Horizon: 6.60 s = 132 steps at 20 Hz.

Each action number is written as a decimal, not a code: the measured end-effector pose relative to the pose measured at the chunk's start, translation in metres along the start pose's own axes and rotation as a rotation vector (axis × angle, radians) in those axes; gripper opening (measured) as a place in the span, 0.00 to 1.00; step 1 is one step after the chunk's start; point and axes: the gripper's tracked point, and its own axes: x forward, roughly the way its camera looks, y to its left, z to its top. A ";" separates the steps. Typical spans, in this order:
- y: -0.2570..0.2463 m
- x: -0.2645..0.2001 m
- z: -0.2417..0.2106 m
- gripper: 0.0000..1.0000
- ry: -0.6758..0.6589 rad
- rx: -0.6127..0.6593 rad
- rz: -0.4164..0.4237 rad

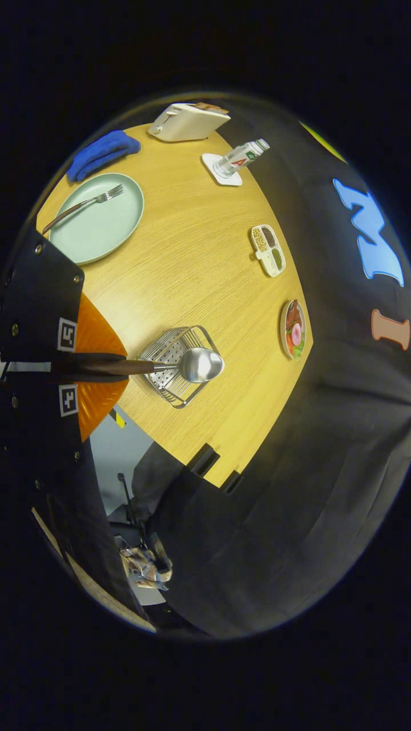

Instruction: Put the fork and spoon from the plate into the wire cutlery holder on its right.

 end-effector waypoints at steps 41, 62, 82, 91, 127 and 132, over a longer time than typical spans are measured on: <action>0.198 -0.070 -0.067 0.25 -0.186 -0.580 0.292; 0.248 -0.018 -0.169 0.25 0.085 -0.703 0.400; 0.261 -0.014 -0.167 0.01 0.136 -0.599 0.510; 0.248 -0.039 -0.117 0.01 0.032 -0.505 0.494; 0.051 0.002 0.007 0.01 0.175 0.220 0.118; 0.042 0.002 0.005 0.01 0.284 0.288 0.095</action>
